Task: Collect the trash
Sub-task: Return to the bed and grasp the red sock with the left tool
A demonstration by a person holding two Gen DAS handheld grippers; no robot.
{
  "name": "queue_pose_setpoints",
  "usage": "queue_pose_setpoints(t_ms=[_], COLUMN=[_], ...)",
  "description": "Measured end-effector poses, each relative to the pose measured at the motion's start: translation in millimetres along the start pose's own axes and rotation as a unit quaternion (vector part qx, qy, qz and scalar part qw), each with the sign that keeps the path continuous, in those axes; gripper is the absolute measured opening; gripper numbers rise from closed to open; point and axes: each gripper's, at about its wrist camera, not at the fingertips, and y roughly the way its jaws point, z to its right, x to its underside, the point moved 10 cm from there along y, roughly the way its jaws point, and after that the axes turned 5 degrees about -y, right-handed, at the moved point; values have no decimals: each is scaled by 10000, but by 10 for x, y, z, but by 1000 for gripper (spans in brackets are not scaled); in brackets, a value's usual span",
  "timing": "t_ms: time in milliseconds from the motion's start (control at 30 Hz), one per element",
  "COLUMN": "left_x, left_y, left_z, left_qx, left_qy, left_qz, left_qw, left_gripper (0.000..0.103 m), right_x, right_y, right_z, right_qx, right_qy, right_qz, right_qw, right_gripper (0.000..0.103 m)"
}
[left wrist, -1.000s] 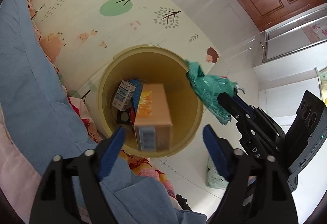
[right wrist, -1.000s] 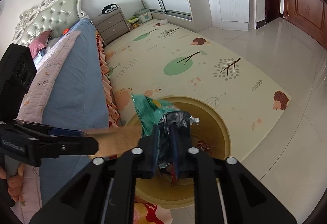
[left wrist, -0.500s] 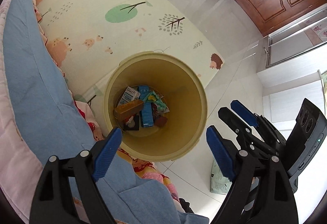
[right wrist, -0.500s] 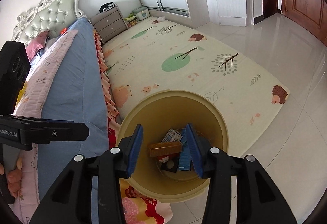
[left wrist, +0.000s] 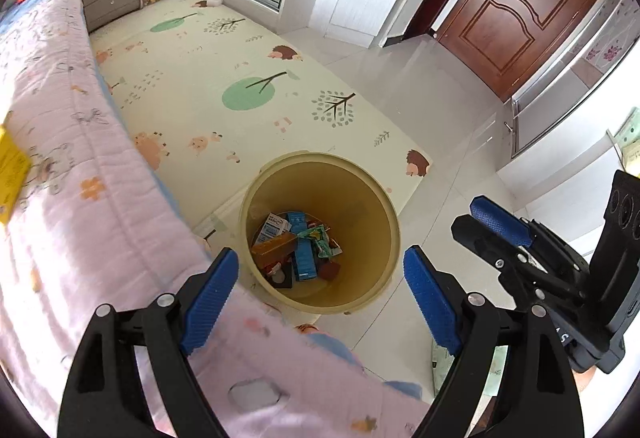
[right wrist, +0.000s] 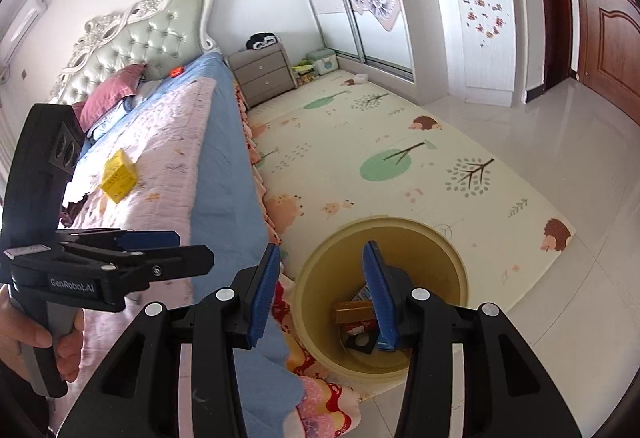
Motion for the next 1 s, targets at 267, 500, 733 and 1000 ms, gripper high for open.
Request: queue_pose_setpoints(t_ms=[267, 500, 733, 1000], left_x=[329, 693, 1048, 1351], left_y=[-1028, -1870, -2483, -2928], left_z=[-904, -2071, -3079, -4078], left_qx=[-679, -1519, -2059, -2539], left_qy=[-405, -1147, -1794, -2270], left_qz=[822, 1296, 1599, 1791], left_qw=[9935, 9731, 9486, 9230], left_gripper=[88, 88, 88, 88], right_x=[-237, -197, -116, -108], right_y=[-190, -43, 153, 451], right_z=[-1239, -2392, -3364, -3900], right_qx=[-704, -1292, -1814, -1874], right_qy=[-927, -1670, -2140, -2378], right_qz=[276, 153, -27, -258], right_qw=[9928, 9773, 9598, 9527], right_gripper=[44, 44, 44, 44])
